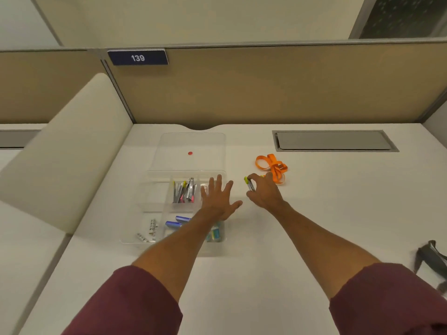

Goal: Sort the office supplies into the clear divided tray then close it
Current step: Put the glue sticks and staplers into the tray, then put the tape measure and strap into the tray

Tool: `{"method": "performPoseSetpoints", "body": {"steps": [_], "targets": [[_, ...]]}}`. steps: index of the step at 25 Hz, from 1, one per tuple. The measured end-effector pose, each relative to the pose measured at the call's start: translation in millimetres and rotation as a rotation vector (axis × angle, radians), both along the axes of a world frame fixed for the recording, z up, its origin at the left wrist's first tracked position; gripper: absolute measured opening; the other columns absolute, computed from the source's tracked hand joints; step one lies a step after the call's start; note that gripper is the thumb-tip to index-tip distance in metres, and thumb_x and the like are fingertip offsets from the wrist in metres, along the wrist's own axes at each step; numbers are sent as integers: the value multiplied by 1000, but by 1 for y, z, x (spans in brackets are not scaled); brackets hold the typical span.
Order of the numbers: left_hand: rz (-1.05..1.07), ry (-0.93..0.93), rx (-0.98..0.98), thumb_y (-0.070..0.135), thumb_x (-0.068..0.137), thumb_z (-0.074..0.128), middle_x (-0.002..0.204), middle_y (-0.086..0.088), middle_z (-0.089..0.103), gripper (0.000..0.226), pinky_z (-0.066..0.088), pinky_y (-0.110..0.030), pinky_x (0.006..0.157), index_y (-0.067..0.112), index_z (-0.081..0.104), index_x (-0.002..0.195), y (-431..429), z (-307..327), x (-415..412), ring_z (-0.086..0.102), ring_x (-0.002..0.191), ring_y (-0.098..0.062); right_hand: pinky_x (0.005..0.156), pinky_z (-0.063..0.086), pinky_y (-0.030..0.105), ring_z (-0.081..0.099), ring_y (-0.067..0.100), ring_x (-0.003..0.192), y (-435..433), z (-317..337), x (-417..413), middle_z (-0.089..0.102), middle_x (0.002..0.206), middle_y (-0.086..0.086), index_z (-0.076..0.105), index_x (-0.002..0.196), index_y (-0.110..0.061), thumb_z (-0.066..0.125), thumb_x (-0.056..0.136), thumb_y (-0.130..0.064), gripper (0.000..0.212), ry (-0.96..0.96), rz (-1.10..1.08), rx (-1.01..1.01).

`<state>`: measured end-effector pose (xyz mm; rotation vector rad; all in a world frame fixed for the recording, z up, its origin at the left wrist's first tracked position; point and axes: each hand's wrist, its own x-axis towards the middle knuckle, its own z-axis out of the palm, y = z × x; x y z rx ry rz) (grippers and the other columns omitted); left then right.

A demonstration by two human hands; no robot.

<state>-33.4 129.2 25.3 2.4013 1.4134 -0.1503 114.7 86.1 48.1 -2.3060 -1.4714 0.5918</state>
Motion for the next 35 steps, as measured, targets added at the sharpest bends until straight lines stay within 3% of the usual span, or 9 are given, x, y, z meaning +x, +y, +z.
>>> {"method": "performPoseSetpoints", "body": {"steps": [6,11,13,19,23,27,32,35], "targets": [[85,-1,1,64,92,36,161,-8,-16,80,-1,-57,118,29,-2,153,29,-5,-90,-13,149,-33,81,57,42,63,40,89,46,9,-74,40,119,17,54,123,-23,61,81,-19,44,58,48,-5],[124,-18,-61,60,93,39,160,-9,-22,87,-1,-56,118,22,-13,152,19,-13,-101,-15,149,-33,82,56,41,64,40,89,52,6,-91,38,124,17,54,126,-22,62,79,-17,48,68,95,-27],[128,29,-100,62,92,38,160,-9,-21,91,-3,-54,119,16,-14,152,53,-42,-165,-15,149,-32,83,57,43,65,40,88,94,-14,-165,38,125,17,54,127,-22,63,79,-17,49,91,128,-61],[40,14,34,65,91,36,161,-9,-19,95,-4,-48,120,12,-15,151,49,-45,-162,-12,150,-28,83,53,37,61,37,102,110,-10,-177,39,129,15,53,130,-24,62,82,-16,50,54,142,-82],[35,-5,27,64,92,35,161,-8,-17,92,0,-46,121,13,-13,152,49,-49,-167,-11,150,-29,88,53,39,61,37,105,117,-20,-187,38,132,17,51,131,-22,63,85,-20,48,43,153,-120],[42,-31,23,62,93,35,162,-6,-15,89,1,-46,121,15,-12,152,51,-48,-168,-9,150,-28,97,46,38,53,36,120,117,-20,-192,37,140,17,46,136,-17,57,92,-29,48,68,105,-102],[72,-66,29,60,95,32,163,-6,-8,83,7,-48,121,16,-7,153,49,-41,-166,-4,151,-30,85,46,36,56,33,109,101,-17,-179,49,123,16,56,122,-10,52,91,-18,33,13,106,32],[106,-106,68,60,95,30,163,-9,1,79,8,-50,120,17,0,154,51,-30,-154,2,150,-30,85,47,40,51,31,113,84,-16,-162,51,121,16,57,121,-10,53,90,-20,33,-26,88,100]]}}
